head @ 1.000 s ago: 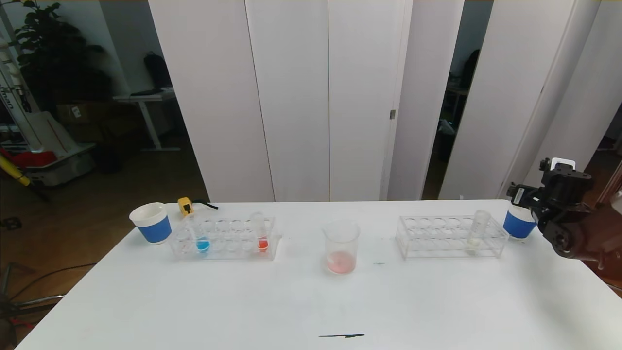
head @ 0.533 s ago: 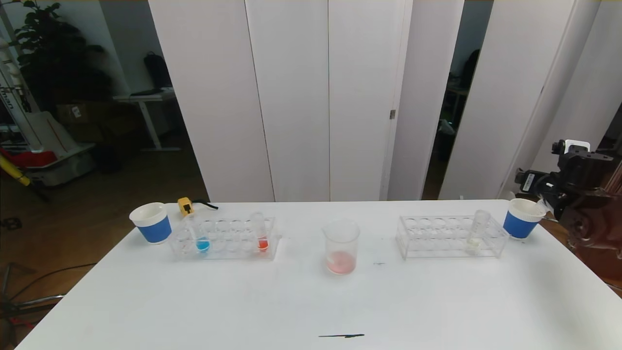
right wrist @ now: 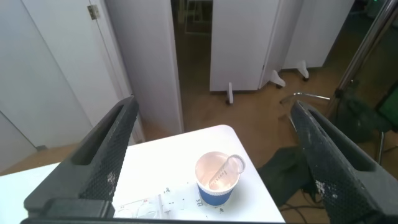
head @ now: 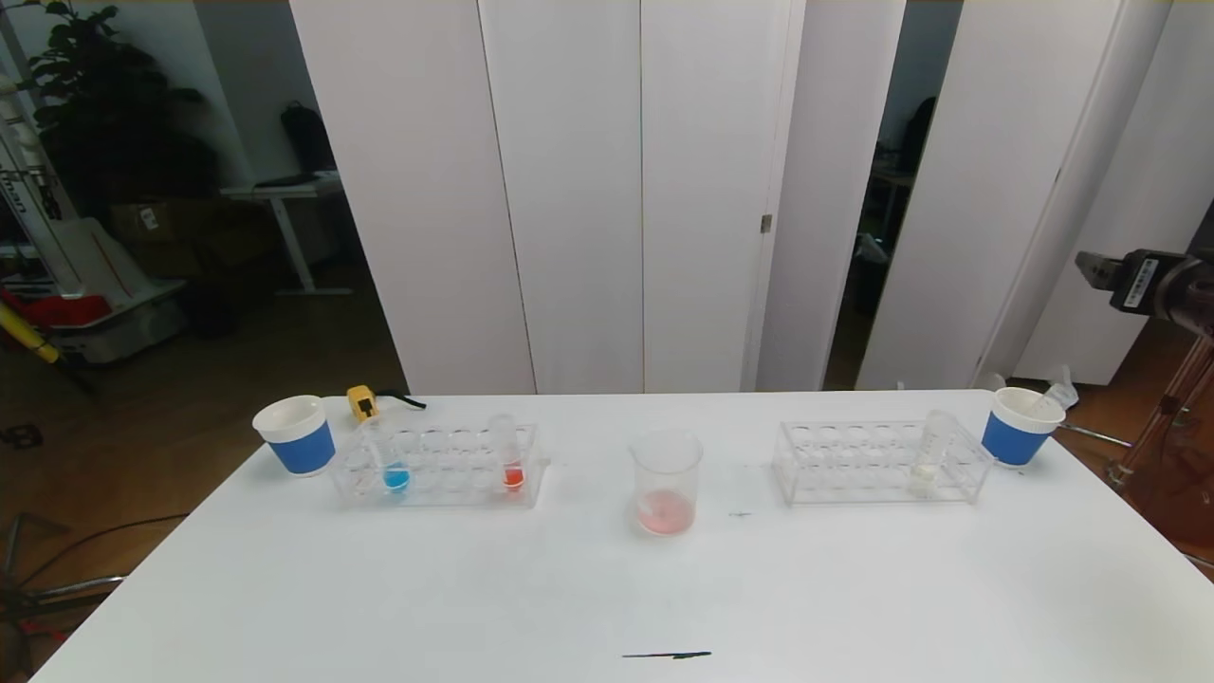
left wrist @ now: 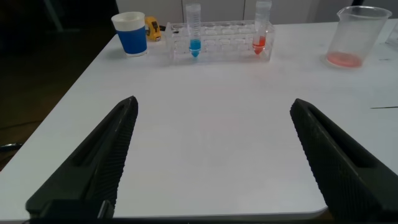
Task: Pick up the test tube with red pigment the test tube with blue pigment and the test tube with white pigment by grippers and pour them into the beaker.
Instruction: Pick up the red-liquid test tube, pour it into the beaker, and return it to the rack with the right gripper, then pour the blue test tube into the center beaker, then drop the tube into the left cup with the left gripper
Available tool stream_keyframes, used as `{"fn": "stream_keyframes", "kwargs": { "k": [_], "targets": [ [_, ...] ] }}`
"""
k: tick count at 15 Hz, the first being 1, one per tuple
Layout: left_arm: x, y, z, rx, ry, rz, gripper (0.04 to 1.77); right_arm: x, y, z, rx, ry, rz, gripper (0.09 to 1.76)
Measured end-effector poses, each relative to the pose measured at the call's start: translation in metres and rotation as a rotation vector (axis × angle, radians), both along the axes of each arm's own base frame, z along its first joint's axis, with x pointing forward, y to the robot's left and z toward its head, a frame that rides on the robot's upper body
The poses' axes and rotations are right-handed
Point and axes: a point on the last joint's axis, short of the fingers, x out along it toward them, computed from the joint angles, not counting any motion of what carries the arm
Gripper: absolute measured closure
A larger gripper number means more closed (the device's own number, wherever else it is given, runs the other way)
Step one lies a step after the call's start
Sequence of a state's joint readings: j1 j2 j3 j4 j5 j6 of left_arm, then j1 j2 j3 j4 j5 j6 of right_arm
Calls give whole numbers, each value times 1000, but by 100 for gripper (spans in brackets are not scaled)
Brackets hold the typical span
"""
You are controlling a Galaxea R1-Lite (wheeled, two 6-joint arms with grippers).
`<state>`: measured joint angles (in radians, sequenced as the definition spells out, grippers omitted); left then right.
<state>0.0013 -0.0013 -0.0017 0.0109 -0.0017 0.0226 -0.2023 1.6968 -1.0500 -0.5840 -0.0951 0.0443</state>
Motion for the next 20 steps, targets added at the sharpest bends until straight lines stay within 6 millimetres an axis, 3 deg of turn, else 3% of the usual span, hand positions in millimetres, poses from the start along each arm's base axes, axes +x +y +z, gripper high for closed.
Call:
{"fn": "stream_keyframes", "kwargs": {
  "k": [5, 9, 15, 17, 20],
  "targets": [
    [0, 0, 0, 1, 0, 0, 6, -107, 25, 34, -64, -95, 126, 10],
    [0, 0, 0, 0, 0, 0, 6, -189, 43, 33, -87, -137, 145, 10],
    [0, 0, 0, 0, 0, 0, 6, -299, 65, -18, -54, -32, 174, 10],
    [0, 0, 0, 0, 0, 0, 6, -322, 67, -44, -53, -24, 158, 10],
    [0, 0, 0, 0, 0, 0, 6, -334, 66, -77, -37, -9, 126, 10]
  ]
}}
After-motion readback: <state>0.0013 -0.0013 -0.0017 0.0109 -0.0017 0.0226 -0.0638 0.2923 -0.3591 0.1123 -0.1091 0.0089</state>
